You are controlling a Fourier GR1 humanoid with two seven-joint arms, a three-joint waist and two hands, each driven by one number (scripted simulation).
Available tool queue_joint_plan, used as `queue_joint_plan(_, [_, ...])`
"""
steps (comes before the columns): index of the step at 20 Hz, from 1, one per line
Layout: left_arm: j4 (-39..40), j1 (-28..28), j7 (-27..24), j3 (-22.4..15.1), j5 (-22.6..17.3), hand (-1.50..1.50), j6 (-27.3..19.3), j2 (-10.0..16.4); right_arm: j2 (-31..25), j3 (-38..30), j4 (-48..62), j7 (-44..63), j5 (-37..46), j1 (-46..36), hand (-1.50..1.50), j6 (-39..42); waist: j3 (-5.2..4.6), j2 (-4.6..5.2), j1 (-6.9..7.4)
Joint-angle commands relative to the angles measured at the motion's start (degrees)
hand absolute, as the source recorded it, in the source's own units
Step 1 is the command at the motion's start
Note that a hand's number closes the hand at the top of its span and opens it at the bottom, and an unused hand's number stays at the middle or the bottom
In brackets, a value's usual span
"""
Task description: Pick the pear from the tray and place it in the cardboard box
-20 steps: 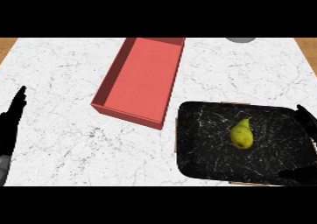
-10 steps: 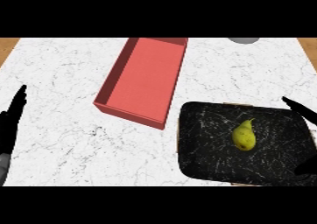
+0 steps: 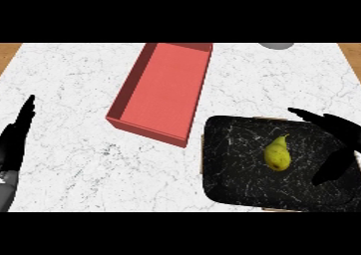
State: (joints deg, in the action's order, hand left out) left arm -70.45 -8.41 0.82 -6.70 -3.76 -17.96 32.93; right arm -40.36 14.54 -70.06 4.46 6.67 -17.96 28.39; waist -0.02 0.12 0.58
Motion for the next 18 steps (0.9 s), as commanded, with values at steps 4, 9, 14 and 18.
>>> queue_joint_plan(4, [-2.2, 2.0, 1.4, 3.6, 3.9, 0.00, 1.4, -2.0, 3.8, -2.0, 0.3, -0.1, 7.2, 0.9, -1.50, 2.7, 0.02, -0.14, -0.53])
queue_joint_plan(9, [-7.3, 3.2, 4.7, 4.9, 5.9, 0.00, 3.1, -3.3, 4.4, -5.7, -1.5, 2.4, 8.3, 0.0, -1.50, 7.0, 0.02, -0.19, -0.54])
queue_joint_plan(14, [-5.0, 6.1, 0.2, 6.5, 7.2, 0.00, 3.6, -5.2, 6.1, -8.6, -2.8, 1.7, 6.8, -1.3, -1.50, 9.8, 0.00, -0.19, -0.53])
queue_joint_plan(18, [-0.4, 1.3, -0.4, 8.5, 8.6, 0.00, 5.2, -6.4, 11.3, -8.0, -8.6, 4.9, 7.6, 1.7, -1.50, 9.4, 0.00, -0.14, -0.69])
